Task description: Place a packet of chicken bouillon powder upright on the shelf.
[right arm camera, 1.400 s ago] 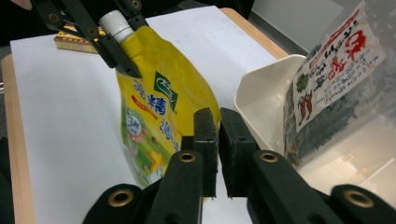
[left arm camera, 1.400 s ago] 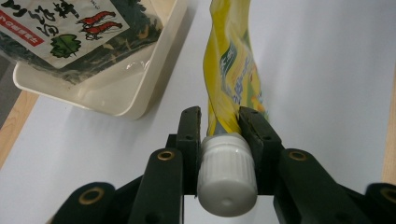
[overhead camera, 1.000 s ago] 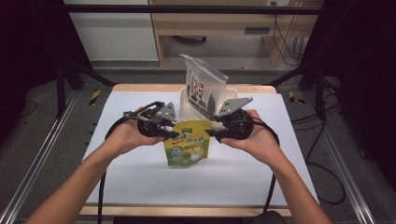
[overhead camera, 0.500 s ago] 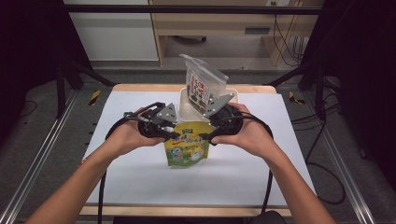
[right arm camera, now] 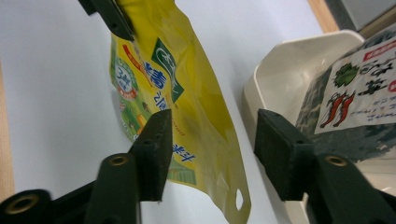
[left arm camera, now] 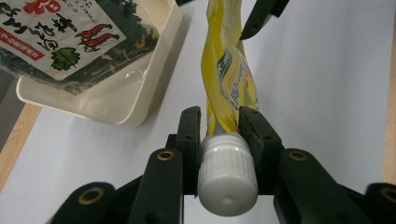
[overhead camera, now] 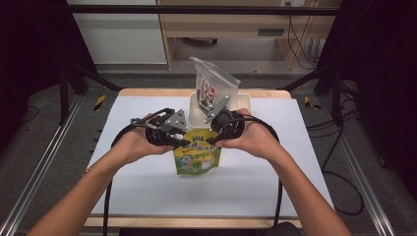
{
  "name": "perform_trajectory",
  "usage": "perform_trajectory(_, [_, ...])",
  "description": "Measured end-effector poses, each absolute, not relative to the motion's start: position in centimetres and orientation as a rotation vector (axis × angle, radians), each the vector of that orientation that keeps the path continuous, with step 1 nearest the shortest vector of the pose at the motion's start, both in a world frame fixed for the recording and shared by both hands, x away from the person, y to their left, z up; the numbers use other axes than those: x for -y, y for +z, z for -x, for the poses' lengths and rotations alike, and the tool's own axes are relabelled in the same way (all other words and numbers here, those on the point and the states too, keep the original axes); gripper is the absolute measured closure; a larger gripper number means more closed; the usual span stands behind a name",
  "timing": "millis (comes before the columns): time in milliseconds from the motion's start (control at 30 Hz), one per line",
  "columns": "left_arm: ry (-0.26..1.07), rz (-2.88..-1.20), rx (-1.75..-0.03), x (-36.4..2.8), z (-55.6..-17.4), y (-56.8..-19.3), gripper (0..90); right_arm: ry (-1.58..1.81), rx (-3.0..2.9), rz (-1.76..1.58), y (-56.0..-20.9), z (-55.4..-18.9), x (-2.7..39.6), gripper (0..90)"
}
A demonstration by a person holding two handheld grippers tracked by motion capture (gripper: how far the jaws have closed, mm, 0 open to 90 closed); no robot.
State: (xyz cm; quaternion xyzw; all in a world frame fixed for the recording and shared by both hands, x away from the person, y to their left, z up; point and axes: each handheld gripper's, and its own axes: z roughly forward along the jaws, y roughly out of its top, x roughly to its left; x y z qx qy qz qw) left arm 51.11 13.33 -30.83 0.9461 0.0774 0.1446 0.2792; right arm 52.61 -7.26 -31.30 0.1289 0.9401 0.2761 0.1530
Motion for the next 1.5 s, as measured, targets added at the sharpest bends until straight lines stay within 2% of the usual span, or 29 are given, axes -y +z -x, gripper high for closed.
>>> perform_trajectory(200, [0.368,-2.533,-0.194,-13.3,-51.0,-30.9,70.1,0.781,-2.756,-0.382,-31.8,-52.9,6.7,64.1])
perform_trajectory(300, [0.368,-2.535,-0.192,-13.4,-51.1,-30.9,70.0,0.789,-2.770,-0.382,-31.9,-52.9,6.5,73.9])
perform_trajectory(367, [0.353,-2.529,-0.191,-13.5,-51.2,-31.0,70.0,0.795,-2.774,-0.392,-31.9,-52.8,6.6,85.5])
perform_trajectory(433, [0.346,-2.512,-0.190,-13.6,-51.2,-31.0,69.8,0.806,-2.774,-0.375,-31.9,-52.8,6.8,89.8])
perform_trajectory(500, [0.362,-2.490,-0.218,-13.8,-51.1,-30.9,68.0,0.820,-2.767,-0.371,-31.8,-52.6,7.0,90.0])
perform_trajectory(633, [0.428,-2.413,-0.291,-14.5,-50.7,-30.0,42.4,0.807,-2.771,-0.429,-31.6,-52.1,7.7,90.0])
perform_trajectory(733, [0.455,-2.352,-0.355,-15.3,-50.6,-29.7,29.9,0.830,-2.742,-0.497,-31.0,-51.9,9.0,90.0])
perform_trajectory(1100, [0.516,-2.316,-0.509,-16.5,-49.6,-32.0,12.9,0.846,-2.685,-0.714,-29.5,-50.6,13.8,90.0])
perform_trajectory(1367, [0.524,-2.278,-0.668,-17.0,-48.5,-35.0,10.2,0.856,-2.618,-0.893,-28.9,-50.5,17.0,90.0])
perform_trajectory(1500, [0.542,-2.276,-0.660,-17.4,-47.7,-36.6,8.9,0.852,-2.571,-0.974,-28.1,-50.3,18.3,90.0])
